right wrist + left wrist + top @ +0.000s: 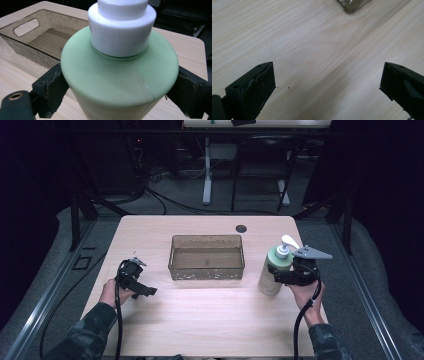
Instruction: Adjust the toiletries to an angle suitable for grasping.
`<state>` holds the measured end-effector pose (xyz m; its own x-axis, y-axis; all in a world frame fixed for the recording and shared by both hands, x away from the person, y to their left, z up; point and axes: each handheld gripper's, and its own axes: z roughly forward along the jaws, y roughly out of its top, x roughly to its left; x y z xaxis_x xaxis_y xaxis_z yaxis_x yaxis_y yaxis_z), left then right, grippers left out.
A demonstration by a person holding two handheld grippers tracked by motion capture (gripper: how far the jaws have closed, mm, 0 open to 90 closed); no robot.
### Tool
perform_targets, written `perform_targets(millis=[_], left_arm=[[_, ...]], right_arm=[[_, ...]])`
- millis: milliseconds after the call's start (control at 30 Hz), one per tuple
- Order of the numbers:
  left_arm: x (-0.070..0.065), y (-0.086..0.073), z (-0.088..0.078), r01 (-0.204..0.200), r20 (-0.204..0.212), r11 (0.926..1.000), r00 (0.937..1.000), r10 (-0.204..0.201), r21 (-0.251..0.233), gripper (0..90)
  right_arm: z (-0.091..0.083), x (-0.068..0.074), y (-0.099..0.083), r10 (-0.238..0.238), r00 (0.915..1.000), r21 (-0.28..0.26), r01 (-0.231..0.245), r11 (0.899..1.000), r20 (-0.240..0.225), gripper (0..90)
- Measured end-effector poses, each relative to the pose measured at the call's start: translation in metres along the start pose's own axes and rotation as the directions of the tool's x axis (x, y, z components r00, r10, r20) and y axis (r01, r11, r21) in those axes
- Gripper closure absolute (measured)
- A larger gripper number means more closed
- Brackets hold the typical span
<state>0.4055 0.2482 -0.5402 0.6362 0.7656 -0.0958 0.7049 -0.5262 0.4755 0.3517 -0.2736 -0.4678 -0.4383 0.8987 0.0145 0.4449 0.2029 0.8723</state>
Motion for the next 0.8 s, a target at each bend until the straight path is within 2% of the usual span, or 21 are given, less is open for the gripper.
perform_targets(millis=[267, 800], left_arm=[[0.001, 0.000, 0.000, -0.004, -0.002, 1.0000, 1.0000, 0.004, 0.001, 0.0], [0.001, 0.000, -0.001, 0.000, -0.003, 1.0000, 1.0000, 0.000, -0.004, 0.0]], right_arm=[[0.001, 0.001, 0.001, -0.010, 0.9999, 0.005, 0.010, 1.000, 0.009, 11.4], [-0.001, 0.011, 0.001, -0.034, 0.9989, 0.017, 0.035, 0.999, -0.033, 11.7]])
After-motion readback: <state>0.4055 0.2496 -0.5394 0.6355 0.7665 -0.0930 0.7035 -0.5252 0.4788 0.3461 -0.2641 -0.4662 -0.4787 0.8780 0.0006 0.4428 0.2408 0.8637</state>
